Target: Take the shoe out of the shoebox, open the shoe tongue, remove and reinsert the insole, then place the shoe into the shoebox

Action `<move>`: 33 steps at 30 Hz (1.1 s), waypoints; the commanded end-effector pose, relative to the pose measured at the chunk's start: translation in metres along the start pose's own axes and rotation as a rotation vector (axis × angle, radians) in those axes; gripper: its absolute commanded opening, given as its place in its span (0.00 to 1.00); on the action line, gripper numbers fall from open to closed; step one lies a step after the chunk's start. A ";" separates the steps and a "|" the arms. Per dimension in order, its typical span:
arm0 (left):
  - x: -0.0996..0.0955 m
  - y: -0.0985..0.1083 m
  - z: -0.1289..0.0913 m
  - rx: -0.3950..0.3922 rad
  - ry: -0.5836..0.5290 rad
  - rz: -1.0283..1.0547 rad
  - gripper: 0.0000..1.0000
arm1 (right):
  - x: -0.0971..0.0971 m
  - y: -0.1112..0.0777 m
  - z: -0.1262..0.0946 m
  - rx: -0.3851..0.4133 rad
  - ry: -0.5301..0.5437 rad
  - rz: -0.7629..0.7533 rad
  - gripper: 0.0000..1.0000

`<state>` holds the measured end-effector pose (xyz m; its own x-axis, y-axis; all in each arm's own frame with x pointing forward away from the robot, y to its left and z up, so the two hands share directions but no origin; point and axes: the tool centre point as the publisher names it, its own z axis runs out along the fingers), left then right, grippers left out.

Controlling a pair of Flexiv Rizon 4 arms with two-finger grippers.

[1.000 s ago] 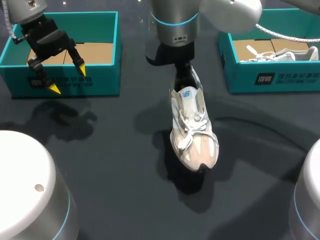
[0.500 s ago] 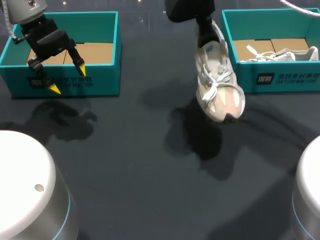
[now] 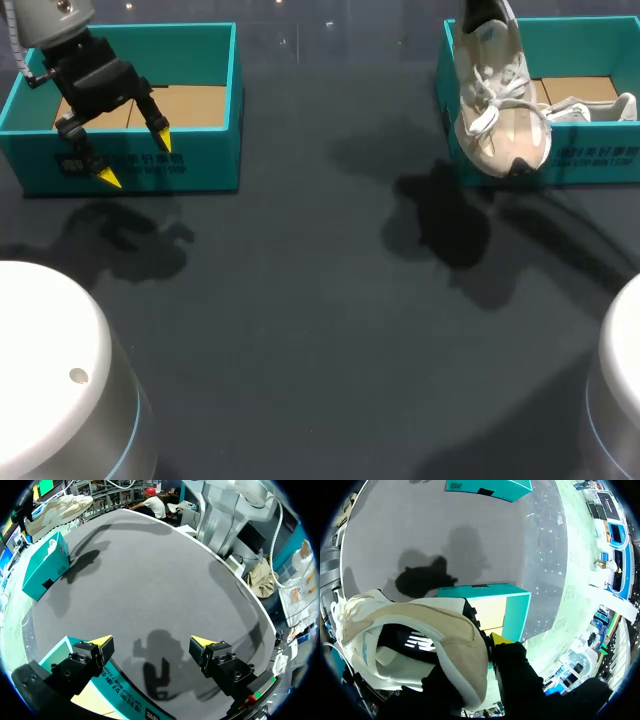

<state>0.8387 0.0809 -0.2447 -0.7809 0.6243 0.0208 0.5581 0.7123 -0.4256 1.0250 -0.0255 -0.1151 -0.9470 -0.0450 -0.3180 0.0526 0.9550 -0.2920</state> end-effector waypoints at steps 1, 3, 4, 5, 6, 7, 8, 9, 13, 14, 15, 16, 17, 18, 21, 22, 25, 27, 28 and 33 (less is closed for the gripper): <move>0.000 0.000 0.000 -0.002 0.001 0.001 1.00 | 0.003 -0.003 -0.002 -0.004 -0.006 -0.001 0.00; 0.000 0.000 0.000 -0.002 0.001 0.001 1.00 | 0.003 -0.003 -0.002 -0.004 -0.006 -0.001 0.00; 0.000 0.000 0.000 -0.002 0.001 0.001 1.00 | 0.003 -0.003 -0.002 -0.004 -0.006 -0.001 0.00; 0.000 0.000 0.000 -0.002 0.001 0.001 1.00 | 0.003 -0.003 -0.002 -0.004 -0.006 -0.001 0.00; 0.000 0.000 0.000 -0.002 0.001 0.001 1.00 | 0.003 -0.003 -0.002 -0.004 -0.006 -0.001 0.00; 0.000 0.000 0.000 -0.002 0.001 0.001 1.00 | -0.001 -0.009 0.000 0.017 -0.009 -0.003 0.00; 0.000 0.000 0.000 -0.002 0.001 0.001 1.00 | -0.008 -0.018 0.002 0.032 -0.009 -0.003 0.00; 0.000 0.000 0.000 -0.002 0.001 0.001 1.00 | -0.014 -0.027 0.004 0.039 -0.011 -0.007 0.00; 0.000 0.000 0.000 -0.002 0.001 0.001 1.00 | -0.042 -0.064 0.013 0.109 -0.024 -0.028 0.00; 0.000 0.000 0.000 -0.002 0.001 0.001 1.00 | -0.049 -0.072 0.015 0.115 -0.026 -0.029 0.00; 0.000 0.000 0.000 -0.002 0.001 0.001 1.00 | -0.055 -0.080 0.017 0.092 -0.031 -0.037 0.00; 0.000 0.000 0.000 -0.002 0.001 0.001 1.00 | -0.061 -0.087 0.020 0.102 -0.031 -0.033 0.00; 0.000 0.000 0.000 -0.002 0.001 0.001 1.00 | -0.067 -0.093 0.023 0.108 -0.030 -0.031 0.00; 0.000 0.000 0.000 -0.002 0.001 0.001 1.00 | -0.072 -0.099 0.025 0.078 -0.040 -0.029 0.00; 0.000 0.000 0.000 -0.002 0.001 0.001 1.00 | -0.086 -0.115 0.030 0.070 -0.057 -0.021 0.00; 0.000 0.000 0.000 -0.002 0.001 0.001 1.00 | -0.091 -0.119 0.033 0.066 -0.060 -0.019 0.00; 0.000 0.000 0.000 -0.002 0.001 0.001 1.00 | -0.103 -0.133 0.044 0.040 -0.075 -0.029 0.00; 0.000 0.000 0.000 -0.002 0.001 0.001 1.00 | -0.107 -0.141 0.052 0.040 -0.049 0.005 0.00; 0.000 0.000 0.000 -0.002 0.001 0.001 1.00 | -0.107 -0.141 0.052 0.040 -0.049 0.005 0.00; 0.000 0.000 0.000 -0.002 0.001 0.001 1.00 | -0.107 -0.141 0.052 0.040 -0.049 0.005 0.00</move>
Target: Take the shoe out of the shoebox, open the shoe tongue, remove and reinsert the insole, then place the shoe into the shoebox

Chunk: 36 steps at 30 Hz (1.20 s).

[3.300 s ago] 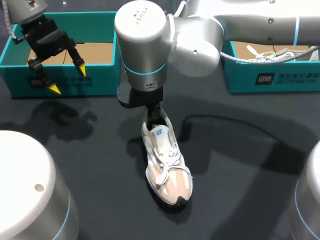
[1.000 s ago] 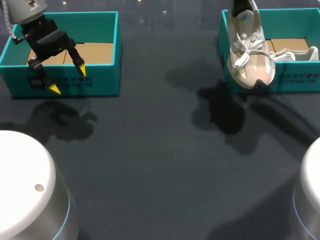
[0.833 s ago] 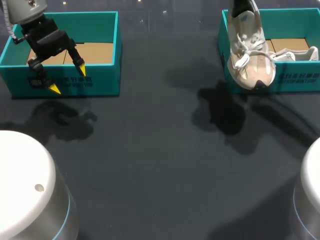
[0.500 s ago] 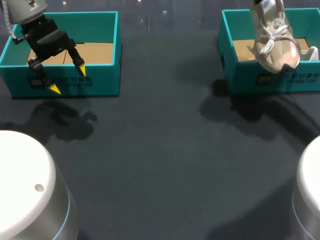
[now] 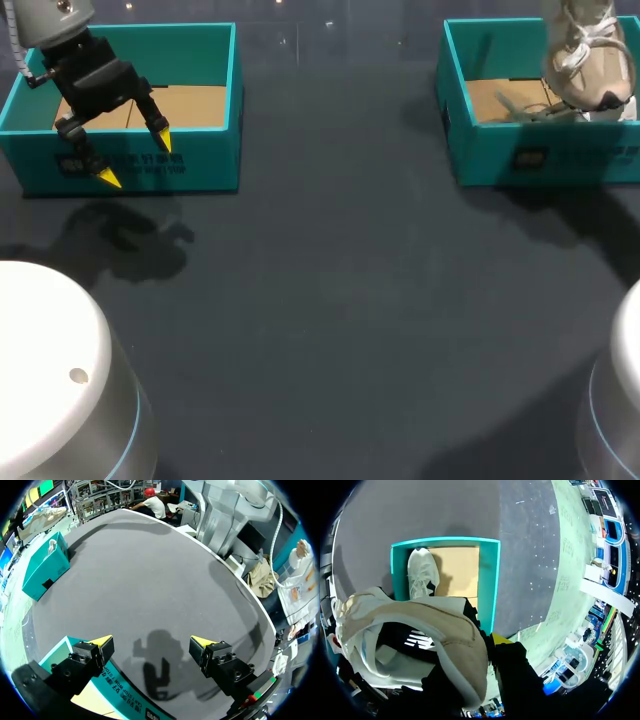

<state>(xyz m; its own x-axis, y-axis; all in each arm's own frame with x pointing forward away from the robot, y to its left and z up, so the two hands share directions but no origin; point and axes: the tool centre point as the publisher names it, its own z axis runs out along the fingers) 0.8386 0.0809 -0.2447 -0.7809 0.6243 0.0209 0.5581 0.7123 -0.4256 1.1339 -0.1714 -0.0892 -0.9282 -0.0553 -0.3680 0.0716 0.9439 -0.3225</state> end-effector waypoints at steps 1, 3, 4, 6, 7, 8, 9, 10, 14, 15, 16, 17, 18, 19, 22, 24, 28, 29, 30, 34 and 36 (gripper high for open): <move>0.000 0.000 0.000 -0.002 0.001 0.001 1.00 | -0.002 0.000 -0.002 0.003 0.005 -0.002 0.00; 0.000 0.000 0.000 -0.002 0.001 0.001 1.00 | -0.002 0.000 -0.002 0.003 0.005 -0.002 0.00; 0.000 0.000 0.000 -0.002 0.001 0.001 1.00 | -0.002 0.000 -0.002 0.003 0.005 -0.002 0.00; 0.000 0.000 0.000 -0.002 0.001 0.001 1.00 | -0.002 0.000 -0.002 0.003 0.005 -0.002 0.00; 0.000 0.000 0.000 -0.002 0.001 0.001 1.00 | -0.002 0.000 -0.002 0.003 0.005 -0.002 0.00; 0.000 0.000 0.000 -0.002 0.001 0.001 1.00 | -0.007 -0.003 0.004 -0.003 0.004 -0.002 0.00; 0.000 0.000 0.000 -0.002 0.001 0.001 1.00 | -0.012 -0.008 0.008 -0.010 0.007 0.011 0.00; 0.000 0.000 0.000 -0.002 0.001 0.001 1.00 | -0.018 -0.014 0.011 -0.017 0.004 0.016 0.00; 0.000 0.000 0.000 -0.002 0.001 0.001 1.00 | -0.040 -0.035 0.028 -0.004 -0.001 0.016 0.00; 0.000 0.000 0.000 -0.002 0.001 0.001 1.00 | -0.044 -0.038 0.030 0.002 -0.003 0.015 0.00; 0.000 0.000 0.000 -0.002 0.001 0.001 1.00 | -0.050 -0.044 0.032 -0.007 -0.012 0.011 0.00; 0.000 0.000 0.000 -0.002 0.001 0.001 1.00 | -0.055 -0.047 0.036 -0.008 -0.014 0.010 0.00; 0.000 0.000 0.000 -0.002 0.001 0.001 1.00 | -0.060 -0.051 0.040 -0.015 -0.016 0.000 0.00; 0.000 0.000 0.000 -0.002 0.001 0.001 1.00 | -0.064 -0.055 0.043 -0.020 -0.015 -0.001 0.00; 0.000 0.000 0.000 -0.002 0.001 0.001 1.00 | -0.074 -0.063 0.051 -0.015 -0.015 -0.008 0.00; 0.000 0.000 0.000 -0.002 0.001 0.001 1.00 | -0.077 -0.068 0.056 0.005 -0.001 0.019 0.00; 0.000 0.000 0.000 -0.002 0.001 0.001 1.00 | -0.072 -0.088 0.067 0.024 0.037 0.204 0.00; 0.000 0.000 0.000 -0.002 0.001 0.001 1.00 | -0.070 -0.093 0.070 0.032 0.046 0.244 0.00; 0.000 0.000 0.000 -0.002 0.001 0.001 1.00 | -0.068 -0.099 0.072 0.046 0.061 0.302 0.00; 0.000 0.000 0.000 -0.002 0.001 0.001 1.00 | -0.059 -0.121 0.082 0.094 0.104 0.506 0.00; 0.000 0.000 0.000 -0.002 0.001 0.001 1.00 | -0.053 -0.131 0.085 0.112 0.126 0.607 0.00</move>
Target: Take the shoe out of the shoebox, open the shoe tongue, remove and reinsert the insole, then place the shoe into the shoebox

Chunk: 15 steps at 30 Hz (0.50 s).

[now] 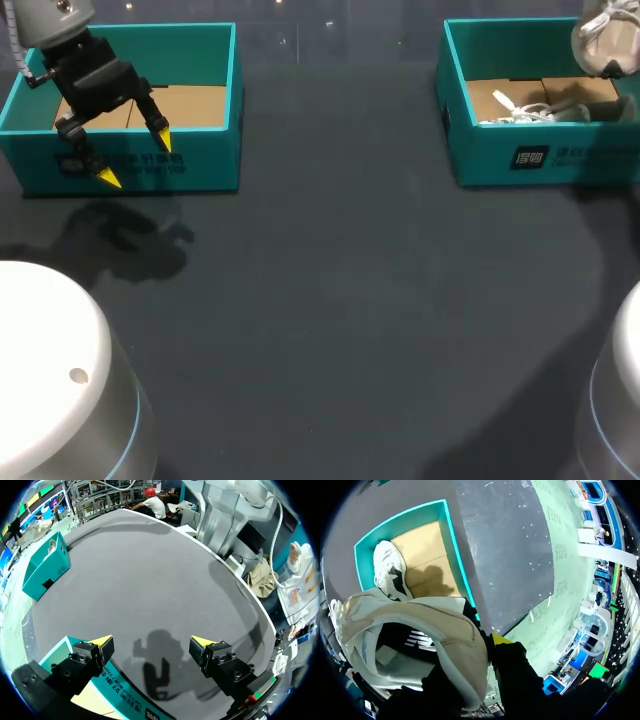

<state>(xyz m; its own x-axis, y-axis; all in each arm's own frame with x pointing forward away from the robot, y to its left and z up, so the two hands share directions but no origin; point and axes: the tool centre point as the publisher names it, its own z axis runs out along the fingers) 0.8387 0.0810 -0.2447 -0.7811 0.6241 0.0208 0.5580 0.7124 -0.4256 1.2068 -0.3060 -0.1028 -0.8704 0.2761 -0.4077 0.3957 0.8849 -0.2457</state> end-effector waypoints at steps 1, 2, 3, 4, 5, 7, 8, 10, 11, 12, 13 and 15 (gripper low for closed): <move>0.000 0.000 0.000 -0.002 0.001 0.001 1.00 | -0.001 -0.019 0.005 0.069 0.075 0.330 0.00; 0.000 0.000 0.000 -0.002 0.001 0.001 1.00 | 0.001 -0.025 0.008 0.081 0.100 0.402 0.00; 0.000 0.000 0.000 -0.002 0.001 0.001 1.00 | 0.003 -0.031 0.010 0.077 0.125 0.456 0.00; 0.000 0.000 0.000 -0.002 0.001 0.001 1.00 | 0.005 -0.037 0.011 0.100 0.153 0.515 0.00; 0.000 0.000 0.000 -0.002 0.001 0.001 1.00 | 0.005 -0.037 0.011 0.100 0.153 0.515 0.00; 0.000 0.000 0.000 -0.002 0.001 0.001 1.00 | 0.005 -0.037 0.011 0.100 0.153 0.515 0.00; 0.000 0.000 0.000 -0.002 0.001 0.001 1.00 | 0.005 -0.037 0.011 0.100 0.153 0.515 0.00; 0.000 0.000 0.000 -0.002 0.001 0.001 1.00 | 0.005 -0.037 0.011 0.100 0.153 0.515 0.00; 0.000 0.000 0.000 -0.002 0.001 0.001 1.00 | 0.005 -0.037 0.011 0.100 0.153 0.515 0.00; 0.000 0.000 0.000 -0.002 0.001 0.001 1.00 | 0.005 -0.037 0.011 0.100 0.153 0.515 0.00; 0.000 0.000 0.000 -0.002 0.001 0.001 1.00 | 0.005 -0.037 0.011 0.100 0.153 0.515 0.00; 0.000 0.000 0.000 -0.002 0.001 0.001 1.00 | 0.005 -0.037 0.011 0.100 0.153 0.515 0.00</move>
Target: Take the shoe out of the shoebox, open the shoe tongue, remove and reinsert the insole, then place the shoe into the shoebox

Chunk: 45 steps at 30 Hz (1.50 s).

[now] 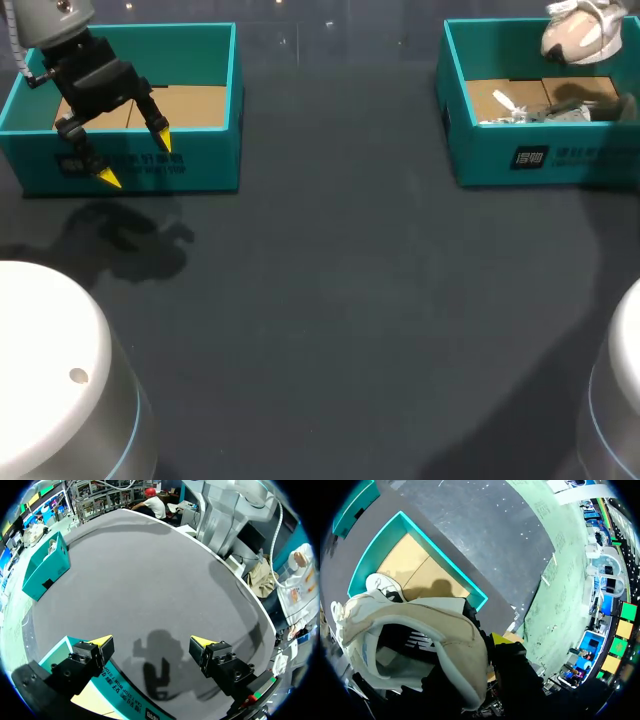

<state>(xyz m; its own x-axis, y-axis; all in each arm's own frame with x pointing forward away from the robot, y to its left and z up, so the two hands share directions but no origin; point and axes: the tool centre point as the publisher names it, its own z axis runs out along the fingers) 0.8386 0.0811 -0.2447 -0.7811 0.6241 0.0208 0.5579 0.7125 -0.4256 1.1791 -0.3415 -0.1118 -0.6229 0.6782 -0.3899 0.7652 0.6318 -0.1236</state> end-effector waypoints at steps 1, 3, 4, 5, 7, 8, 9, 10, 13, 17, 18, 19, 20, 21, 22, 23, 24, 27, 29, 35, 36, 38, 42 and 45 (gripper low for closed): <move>0.000 0.000 0.000 -0.002 0.001 0.001 1.00 | -0.010 0.009 -0.003 0.032 0.032 0.052 0.00; 0.000 0.000 0.000 -0.002 0.001 0.001 1.00 | -0.010 0.009 -0.003 0.032 0.032 0.052 0.00; 0.000 0.000 0.000 -0.002 0.001 0.001 1.00 | -0.010 0.009 -0.003 0.032 0.032 0.052 0.00; 0.000 0.000 0.000 -0.002 0.001 0.001 1.00 | -0.012 0.005 -0.001 0.014 0.060 0.111 0.00; 0.000 0.000 0.000 -0.002 0.001 0.001 1.00 | -0.014 -0.002 0.003 0.005 0.067 0.235 0.00; 0.000 0.000 0.000 -0.002 0.001 0.001 1.00 | -0.016 -0.005 0.006 -0.007 0.087 0.264 0.00; 0.000 0.000 0.000 -0.002 0.001 0.001 1.00 | -0.016 -0.008 0.008 0.008 0.070 0.320 0.00; 0.000 0.000 0.000 -0.002 0.001 0.001 1.00 | -0.017 -0.011 0.012 0.013 0.070 0.354 0.00; 0.000 0.000 0.000 -0.002 0.001 0.001 1.00 | -0.015 -0.018 0.018 -0.006 0.080 0.449 0.00; 0.000 0.000 0.000 -0.002 0.001 0.001 1.00 | -0.001 -0.024 0.025 0.069 -0.026 0.582 0.00; 0.000 0.000 0.000 -0.002 0.001 0.001 1.00 | 0.005 -0.023 0.027 0.117 -0.063 0.593 0.00; 0.000 0.000 0.000 -0.002 0.001 0.001 1.00 | 0.005 -0.023 0.027 0.117 -0.063 0.593 0.00; 0.000 0.000 0.000 -0.002 0.001 0.001 1.00 | 0.005 -0.023 0.027 0.117 -0.063 0.593 0.00; 0.000 0.000 0.000 -0.002 0.001 0.001 1.00 | 0.005 -0.023 0.027 0.117 -0.063 0.593 0.00; 0.000 0.000 0.000 -0.002 0.001 0.001 1.00 | 0.005 -0.023 0.027 0.117 -0.063 0.593 0.00; 0.000 0.000 0.000 -0.002 0.001 0.001 1.00 | 0.005 -0.023 0.027 0.117 -0.063 0.593 0.00; 0.000 0.000 0.000 -0.002 0.001 0.001 1.00 | 0.005 -0.023 0.027 0.117 -0.063 0.593 0.00; 0.000 0.000 0.000 -0.002 0.001 0.001 1.00 | 0.005 -0.023 0.027 0.117 -0.063 0.593 0.00; 0.000 0.000 0.000 -0.002 0.001 0.001 1.00 | 0.005 -0.023 0.027 0.117 -0.063 0.593 0.00; 0.000 0.000 0.000 -0.002 0.001 0.001 1.00 | 0.015 -0.020 0.033 0.111 -0.050 0.616 0.00; 0.000 0.000 0.000 -0.002 0.001 0.001 1.00 | 0.019 -0.019 0.036 0.105 -0.037 0.628 0.00; 0.000 0.000 0.000 -0.002 0.001 0.001 1.00 | 0.025 -0.017 0.038 0.108 -0.042 0.647 0.00; 0.000 0.000 0.000 -0.002 0.001 0.001 1.00 | 0.035 -0.020 0.042 0.108 -0.062 0.762 0.00; 0.000 0.000 0.000 -0.002 0.001 0.001 1.00 | 0.036 -0.030 0.047 0.086 -0.059 0.881 0.00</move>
<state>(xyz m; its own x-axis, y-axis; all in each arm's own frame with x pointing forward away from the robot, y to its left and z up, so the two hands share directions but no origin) 0.8386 0.0810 -0.2447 -0.7810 0.6241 0.0208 0.5580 0.7124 -0.4255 1.1543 -0.3508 -0.1626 0.1400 0.8829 -0.4481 0.9886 -0.0993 0.1131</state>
